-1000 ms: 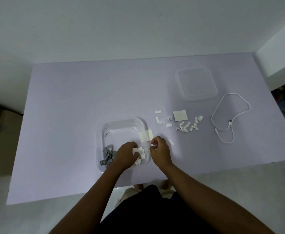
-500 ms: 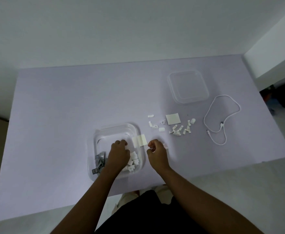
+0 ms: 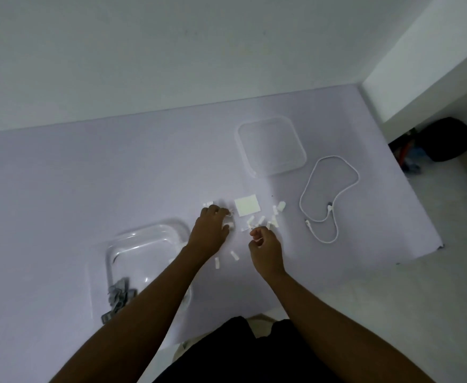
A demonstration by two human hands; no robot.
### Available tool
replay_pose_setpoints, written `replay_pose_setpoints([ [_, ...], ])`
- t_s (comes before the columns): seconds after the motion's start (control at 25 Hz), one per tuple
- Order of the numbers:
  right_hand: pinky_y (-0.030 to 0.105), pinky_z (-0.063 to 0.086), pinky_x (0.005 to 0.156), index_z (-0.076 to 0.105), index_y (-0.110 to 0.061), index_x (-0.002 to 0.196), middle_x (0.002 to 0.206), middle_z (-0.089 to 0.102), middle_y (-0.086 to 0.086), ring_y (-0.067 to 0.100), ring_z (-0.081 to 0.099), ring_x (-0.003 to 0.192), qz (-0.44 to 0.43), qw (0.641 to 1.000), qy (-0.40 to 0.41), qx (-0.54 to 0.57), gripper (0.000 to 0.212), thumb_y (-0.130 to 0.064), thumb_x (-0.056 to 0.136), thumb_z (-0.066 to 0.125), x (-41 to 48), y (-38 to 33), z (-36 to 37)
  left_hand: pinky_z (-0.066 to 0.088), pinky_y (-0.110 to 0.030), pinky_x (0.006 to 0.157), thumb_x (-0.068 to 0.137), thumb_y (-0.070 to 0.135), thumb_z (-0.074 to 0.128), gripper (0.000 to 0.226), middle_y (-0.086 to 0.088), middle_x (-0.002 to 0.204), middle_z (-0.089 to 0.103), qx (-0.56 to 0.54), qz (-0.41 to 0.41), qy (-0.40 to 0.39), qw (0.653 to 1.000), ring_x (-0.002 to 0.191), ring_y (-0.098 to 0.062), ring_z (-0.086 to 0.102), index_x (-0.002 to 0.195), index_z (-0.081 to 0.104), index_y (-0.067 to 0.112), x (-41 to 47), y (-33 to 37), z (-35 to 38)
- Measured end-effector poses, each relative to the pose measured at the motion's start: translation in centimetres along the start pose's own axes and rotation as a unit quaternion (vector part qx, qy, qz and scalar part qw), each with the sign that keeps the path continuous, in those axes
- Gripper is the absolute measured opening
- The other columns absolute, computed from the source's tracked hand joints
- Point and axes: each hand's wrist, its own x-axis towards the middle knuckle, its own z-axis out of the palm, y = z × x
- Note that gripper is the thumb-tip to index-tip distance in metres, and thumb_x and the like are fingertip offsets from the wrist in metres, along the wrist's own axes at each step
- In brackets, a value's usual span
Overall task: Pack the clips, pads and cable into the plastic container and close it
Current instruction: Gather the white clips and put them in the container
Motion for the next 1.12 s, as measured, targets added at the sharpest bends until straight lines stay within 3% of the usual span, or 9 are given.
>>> replay_pose_setpoints([
  [0.16,0.012,0.043,0.073,0.059,-0.022,0.094,0.099,0.063,0.006,0.014,0.059,0.085,-0.016,1.0,-0.006,-0.012,0.025,0.001,0.084,0.061,3.6,1.3,-2.3,0.049,-0.041,0.088,0.09,0.024,0.061,0.044,-0.013,0.123,0.057,0.113,-0.02,-0.054,0.992,0.112,-0.031,0.053,0.132,0.053,0.014,2.0,0.1,3.8],
  [0.24,0.02,0.049,0.077,0.059,-0.023,0.093,0.099,0.062,0.005,0.013,0.059,0.086,-0.041,0.999,-0.02,-0.029,0.026,0.001,0.085,0.062,5.4,1.8,-3.2,0.05,-0.041,0.084,0.09,0.019,0.061,0.044,-0.014,0.121,0.057,0.117,-0.036,-0.059,0.991,0.11,-0.032,0.054,0.133,0.053,0.015,2.4,0.1,4.9],
  [0.44,0.031,0.052,0.087,0.065,-0.018,0.103,0.108,0.061,0.004,0.018,0.057,0.102,-0.195,0.968,-0.125,-0.1,0.023,-0.003,0.087,0.059,9.3,0.3,-3.0,0.047,-0.031,0.081,0.088,0.007,0.064,0.033,-0.015,0.111,0.062,0.03,-0.089,-0.037,0.995,0.103,-0.03,0.058,0.12,0.063,0.008,2.6,0.5,6.2],
  [0.6,0.034,0.05,0.09,0.069,-0.016,0.111,0.116,0.062,0.003,0.021,0.051,0.114,-0.26,0.935,-0.19,-0.147,0.032,-0.001,0.084,0.06,12.2,-2.0,-0.6,0.043,-0.024,0.075,0.087,0.012,0.067,0.018,-0.009,0.099,0.07,-0.071,-0.209,-0.017,0.975,0.092,-0.026,0.065,0.104,0.071,0.008,2.2,0.3,4.9],
  [0.72,0.04,0.051,0.087,0.07,-0.017,0.113,0.117,0.062,0.003,0.024,0.049,0.115,-0.291,0.897,-0.268,-0.197,0.033,-0.006,0.082,0.065,13.8,-2.3,1.1,0.053,-0.031,0.073,0.088,0.023,0.07,0.017,-0.005,0.088,0.07,-0.206,-0.302,-0.04,0.93,0.078,-0.023,0.067,0.095,0.066,0.008,1.4,-0.3,2.6],
  [0.88,0.042,0.047,0.086,0.073,-0.02,0.108,0.112,0.068,0.0,0.027,0.052,0.11,-0.35,0.852,-0.283,-0.267,0.026,-0.019,0.083,0.066,14.5,-1.5,2.1,0.048,-0.031,0.055,0.09,0.0,0.048,0.014,-0.015,0.085,0.07,-0.459,-0.404,-0.006,0.791,0.061,-0.021,0.056,0.081,0.057,0.006,0.7,1.2,0.4],
  [1.0,0.031,0.05,0.081,0.074,-0.016,0.101,0.098,0.072,-0.001,0.018,0.059,0.095,-0.242,0.928,-0.266,-0.094,0.018,-0.018,0.083,0.069,14.4,-2.1,0.8,0.026,-0.021,0.045,0.075,-0.011,0.032,0.027,-0.014,0.08,0.062,-0.547,-0.419,-0.021,0.725,0.048,-0.018,0.038,0.075,0.05,0.009,0.6,2.0,0.3],
  [1.08,0.025,0.051,0.069,0.073,-0.013,0.09,0.084,0.069,0.002,0.016,0.062,0.078,-0.053,0.96,-0.255,0.101,0.01,-0.01,0.086,0.065,14.8,-2.8,-1.3,0.018,-0.017,0.047,0.061,-0.005,0.034,0.023,-0.012,0.079,0.058,-0.607,-0.391,-0.064,0.689,0.048,-0.016,0.029,0.071,0.047,0.012,0.7,2.3,0.5],
  [1.12,0.027,0.05,0.062,0.071,-0.011,0.084,0.078,0.067,0.006,0.019,0.061,0.072,0.049,0.946,-0.247,0.202,0.016,-0.005,0.087,0.057,15.1,-2.8,-2.6,0.016,-0.017,0.048,0.057,0.001,0.04,0.02,-0.011,0.079,0.057,-0.64,-0.372,-0.086,0.667,0.048,-0.015,0.027,0.071,0.047,0.013,0.9,2.7,0.5],
])
